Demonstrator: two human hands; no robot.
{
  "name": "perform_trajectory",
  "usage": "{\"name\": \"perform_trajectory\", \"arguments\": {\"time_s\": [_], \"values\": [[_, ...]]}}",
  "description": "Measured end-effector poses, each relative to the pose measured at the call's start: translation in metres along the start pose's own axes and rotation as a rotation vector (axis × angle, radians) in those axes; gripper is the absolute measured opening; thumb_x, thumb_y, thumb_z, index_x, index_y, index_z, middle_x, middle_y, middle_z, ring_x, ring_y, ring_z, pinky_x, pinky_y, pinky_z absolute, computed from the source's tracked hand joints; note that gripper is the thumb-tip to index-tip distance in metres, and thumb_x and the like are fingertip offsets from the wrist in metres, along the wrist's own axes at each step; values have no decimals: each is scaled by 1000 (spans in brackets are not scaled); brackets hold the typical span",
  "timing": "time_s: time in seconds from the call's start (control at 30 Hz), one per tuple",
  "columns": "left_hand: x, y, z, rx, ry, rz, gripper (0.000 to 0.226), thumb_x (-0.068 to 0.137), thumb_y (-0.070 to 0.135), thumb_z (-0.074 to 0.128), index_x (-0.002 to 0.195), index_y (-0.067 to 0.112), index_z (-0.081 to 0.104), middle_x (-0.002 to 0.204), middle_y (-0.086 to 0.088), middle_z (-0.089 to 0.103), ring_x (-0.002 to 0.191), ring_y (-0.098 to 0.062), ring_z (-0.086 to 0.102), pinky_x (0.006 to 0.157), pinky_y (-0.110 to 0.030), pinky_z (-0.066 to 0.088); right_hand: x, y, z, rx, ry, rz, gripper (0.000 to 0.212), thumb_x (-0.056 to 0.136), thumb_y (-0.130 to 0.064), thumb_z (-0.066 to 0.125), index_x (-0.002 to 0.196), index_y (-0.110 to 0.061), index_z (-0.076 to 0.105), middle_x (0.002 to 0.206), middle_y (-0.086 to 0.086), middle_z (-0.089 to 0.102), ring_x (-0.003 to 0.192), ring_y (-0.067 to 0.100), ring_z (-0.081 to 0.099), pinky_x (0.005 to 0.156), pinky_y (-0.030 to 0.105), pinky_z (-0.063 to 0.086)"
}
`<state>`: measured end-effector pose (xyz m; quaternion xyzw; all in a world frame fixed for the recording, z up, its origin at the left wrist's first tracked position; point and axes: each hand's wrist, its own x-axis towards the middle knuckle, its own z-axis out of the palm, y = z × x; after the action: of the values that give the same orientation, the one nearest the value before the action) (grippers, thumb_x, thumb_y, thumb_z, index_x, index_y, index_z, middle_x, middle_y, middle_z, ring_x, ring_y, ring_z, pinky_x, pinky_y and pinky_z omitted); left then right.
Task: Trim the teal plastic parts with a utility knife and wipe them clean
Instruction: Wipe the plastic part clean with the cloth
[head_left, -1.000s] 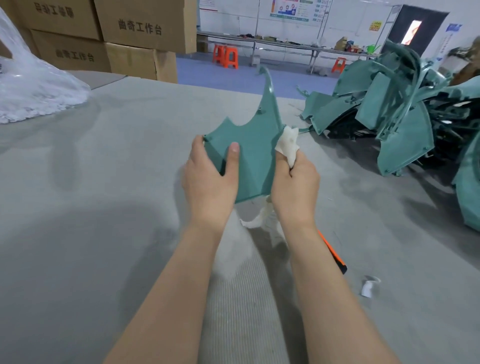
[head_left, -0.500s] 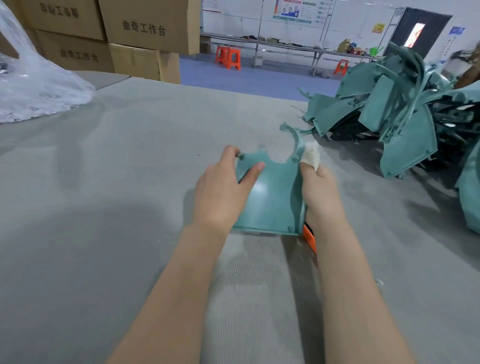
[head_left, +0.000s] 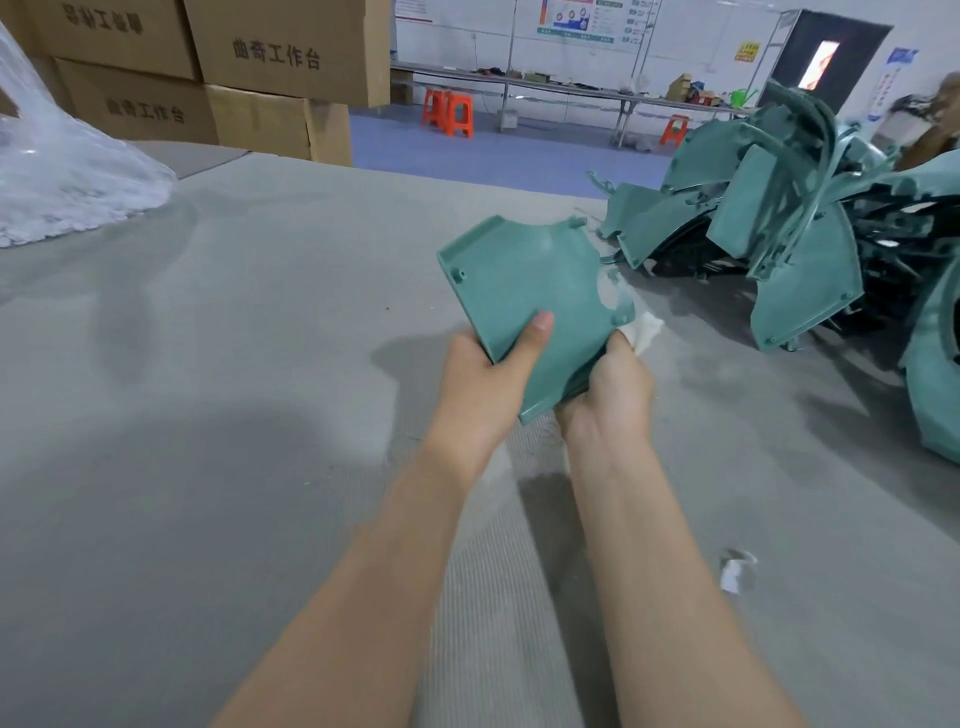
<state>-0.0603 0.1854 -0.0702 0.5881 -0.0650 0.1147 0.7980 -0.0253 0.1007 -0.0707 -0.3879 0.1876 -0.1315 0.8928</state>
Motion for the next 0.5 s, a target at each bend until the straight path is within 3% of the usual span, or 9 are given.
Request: {"name": "perform_trajectory", "arguments": {"time_s": [0.07, 0.13, 0.2, 0.27, 0.37, 0.43, 0.5], "values": [[3, 3, -7, 15, -46, 34, 13, 91, 14, 64, 86, 26, 67, 77, 19, 72, 76, 1, 69, 64, -14, 52, 1, -1, 0, 2, -18, -2, 14, 95, -5, 48, 96, -3, 62, 85, 12, 70, 77, 28, 67, 83, 45, 56], [2, 9, -15, 45, -136, 69, 16, 91, 13, 63, 89, 28, 68, 81, 20, 72, 80, 2, 69, 69, -15, 53, 7, -6, -5, 34, -5, 11, 19, 96, -7, 47, 110, -2, 60, 107, 17, 70, 95, 33, 68, 94, 50, 53], [2, 12, -22, 52, -232, 75, 19, 90, 11, 63, 91, 29, 69, 88, 17, 73, 87, -2, 69, 75, -17, 54, 14, -14, -12, 36, 20, -3, 19, 97, -5, 45, 109, -4, 60, 116, 18, 67, 99, 31, 67, 98, 49, 50], [2, 14, -30, 42, -302, 53, 18, 87, 13, 63, 94, 28, 70, 95, 15, 73, 91, -4, 69, 79, -19, 54, 18, -20, -19, 21, 15, -3, 19, 97, -2, 44, 91, -6, 62, 97, 12, 70, 82, 24, 67, 96, 43, 52], [5, 21, -47, -53, -339, 3, 23, 80, 17, 67, 103, 22, 68, 101, 9, 73, 96, -8, 69, 81, -22, 54, 22, -28, -26, 87, 32, 17, 28, 96, 1, 44, 74, -9, 58, 66, 4, 65, 58, 16, 61, 71, 34, 55], [8, 25, -59, -170, -327, -48, 22, 82, 15, 69, 104, 17, 69, 105, 2, 73, 97, -14, 69, 78, -25, 56, 27, -37, -33, 187, 86, 20, 33, 98, 0, 44, 67, -12, 49, 47, -1, 56, 46, 12, 51, 55, 25, 50], [11, 23, -61, -228, -262, -62, 21, 82, 16, 69, 104, 15, 69, 104, 0, 74, 96, -15, 70, 75, -26, 56, 29, -41, -37, 254, 101, 10, 35, 99, -2, 42, 66, -13, 45, 50, 0, 52, 51, 13, 47, 65, 27, 48]]}}
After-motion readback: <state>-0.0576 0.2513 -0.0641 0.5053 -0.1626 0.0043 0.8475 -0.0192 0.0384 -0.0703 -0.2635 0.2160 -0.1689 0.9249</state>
